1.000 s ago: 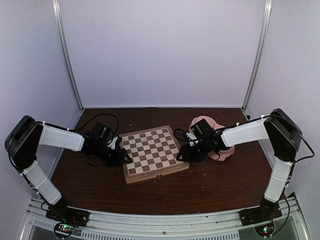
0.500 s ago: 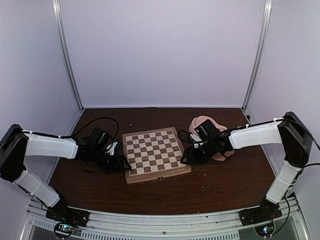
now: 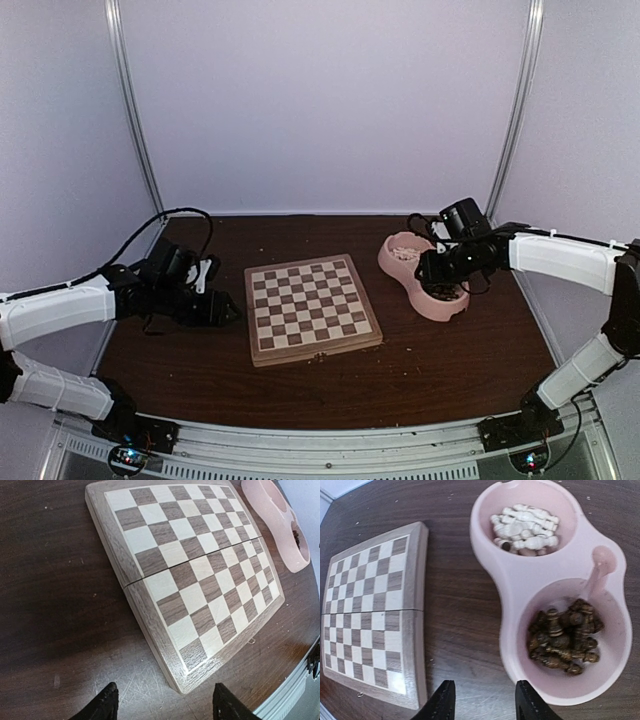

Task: Set up the chess pieces on the board
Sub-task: Pick up the pawn from the storage box.

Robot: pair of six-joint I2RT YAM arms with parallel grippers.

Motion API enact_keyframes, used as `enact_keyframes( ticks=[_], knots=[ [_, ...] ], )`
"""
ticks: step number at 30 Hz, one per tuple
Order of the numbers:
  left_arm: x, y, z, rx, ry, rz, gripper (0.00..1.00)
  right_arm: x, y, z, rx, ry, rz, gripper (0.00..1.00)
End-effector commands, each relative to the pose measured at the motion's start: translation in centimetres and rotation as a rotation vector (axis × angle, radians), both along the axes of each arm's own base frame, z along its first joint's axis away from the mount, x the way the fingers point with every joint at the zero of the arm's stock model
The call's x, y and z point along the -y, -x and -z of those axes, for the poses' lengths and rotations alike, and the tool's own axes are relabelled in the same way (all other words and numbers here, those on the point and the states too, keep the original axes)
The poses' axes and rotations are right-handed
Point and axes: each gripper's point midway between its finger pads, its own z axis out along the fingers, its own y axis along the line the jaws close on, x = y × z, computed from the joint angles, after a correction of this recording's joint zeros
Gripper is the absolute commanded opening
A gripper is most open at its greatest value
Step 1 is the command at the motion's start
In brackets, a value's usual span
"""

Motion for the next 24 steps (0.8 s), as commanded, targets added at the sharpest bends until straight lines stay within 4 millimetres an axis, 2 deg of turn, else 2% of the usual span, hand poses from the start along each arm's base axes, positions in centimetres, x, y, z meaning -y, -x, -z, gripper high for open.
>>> enact_keyframes(
  ticks=[1, 8, 13, 19, 24],
  knots=[
    [-0.1, -0.4, -1.7, 0.097, 0.010, 0.026, 0.64, 3.8, -2.0, -0.1, 0.010, 0.039, 0.087, 0.40],
    [-0.5, -0.3, -2.3, 0.127, 0.007, 0.028, 0.64, 6.5, -4.6, 1.6, -0.038, -0.032, 0.160, 0.29],
    [-0.5, -0.4, -2.2, 0.123, 0.009, 0.018, 0.64, 6.6, -5.6, 2.9, -0.065, -0.062, 0.164, 0.28],
    [0.6, -1.0, -3.2, 0.130, 0.056, 0.028, 0.63, 7.0, -6.5, 4.2, -0.090, -0.061, 0.172, 0.27],
    [0.8, -1.1, -2.9, 0.118, 0.044, 0.038, 0.64, 7.3, -7.0, 5.1, -0.110, -0.050, 0.180, 0.24]
  ],
)
